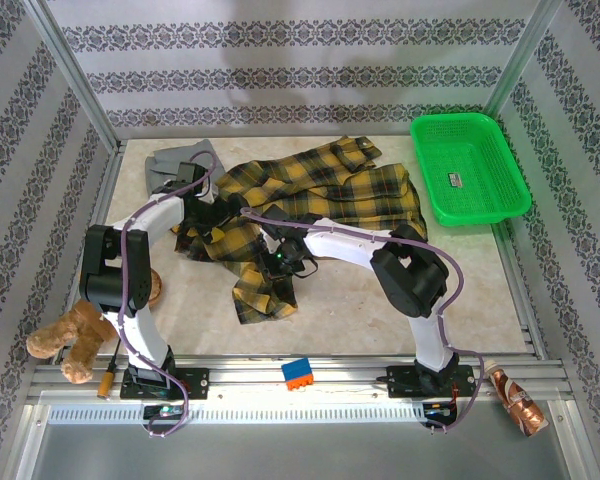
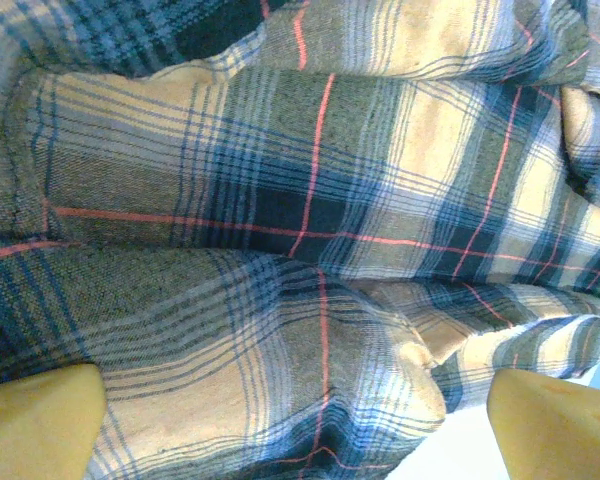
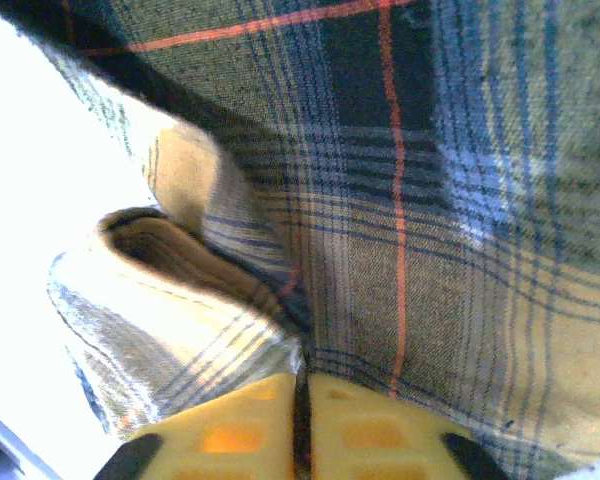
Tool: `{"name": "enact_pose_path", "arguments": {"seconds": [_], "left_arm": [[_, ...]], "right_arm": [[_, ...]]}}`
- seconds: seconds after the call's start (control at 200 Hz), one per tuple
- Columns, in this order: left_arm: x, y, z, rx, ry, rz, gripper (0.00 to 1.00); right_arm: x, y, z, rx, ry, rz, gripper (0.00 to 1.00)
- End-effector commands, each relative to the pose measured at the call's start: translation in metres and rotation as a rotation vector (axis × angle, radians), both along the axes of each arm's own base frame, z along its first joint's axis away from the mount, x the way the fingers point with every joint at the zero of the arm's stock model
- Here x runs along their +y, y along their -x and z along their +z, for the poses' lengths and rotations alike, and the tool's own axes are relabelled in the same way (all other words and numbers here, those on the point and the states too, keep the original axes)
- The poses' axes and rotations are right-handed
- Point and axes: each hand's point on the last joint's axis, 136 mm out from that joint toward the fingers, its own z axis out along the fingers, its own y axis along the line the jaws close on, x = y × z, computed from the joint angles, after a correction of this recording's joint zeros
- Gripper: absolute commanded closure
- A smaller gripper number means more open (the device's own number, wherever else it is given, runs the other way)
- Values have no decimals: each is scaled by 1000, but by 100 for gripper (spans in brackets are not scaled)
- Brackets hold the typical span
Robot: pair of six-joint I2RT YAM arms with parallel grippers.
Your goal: Fold and stack the long sleeve shirts
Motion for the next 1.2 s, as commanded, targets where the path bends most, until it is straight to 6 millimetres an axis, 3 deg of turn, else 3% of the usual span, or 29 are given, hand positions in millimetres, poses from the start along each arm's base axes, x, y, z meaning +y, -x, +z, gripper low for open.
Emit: {"name": "enact_pose_path", "arguments": {"seconds": [0.0, 0.115, 0.32, 0.55, 0.689, 0.874, 1.029, 1.199], "left_arm": [[4, -23, 40, -111, 46, 30, 1], [9, -31, 81, -194, 62, 48, 0], [30, -35, 155, -354, 46, 98, 0], [46, -23, 205, -466, 24, 141, 0], [50, -12, 217, -494, 11, 151, 0], [52, 7, 212, -485, 0, 159, 0], [59, 23, 200, -461, -20, 185, 0], [72, 35, 195, -449, -50, 228, 0]], "right_arm": [[9, -2, 13, -35, -23, 30, 99], [13, -21, 44, -138, -39, 21, 100], [21, -61, 134, -385, -139, -4, 100], [13, -134, 236, -663, -230, -89, 100], [16, -180, 291, -804, -305, -118, 100], [28, -224, 352, -987, -420, -144, 100], [31, -252, 378, -1089, -523, -199, 100], [34, -269, 382, -1101, -626, -223, 100]]}}
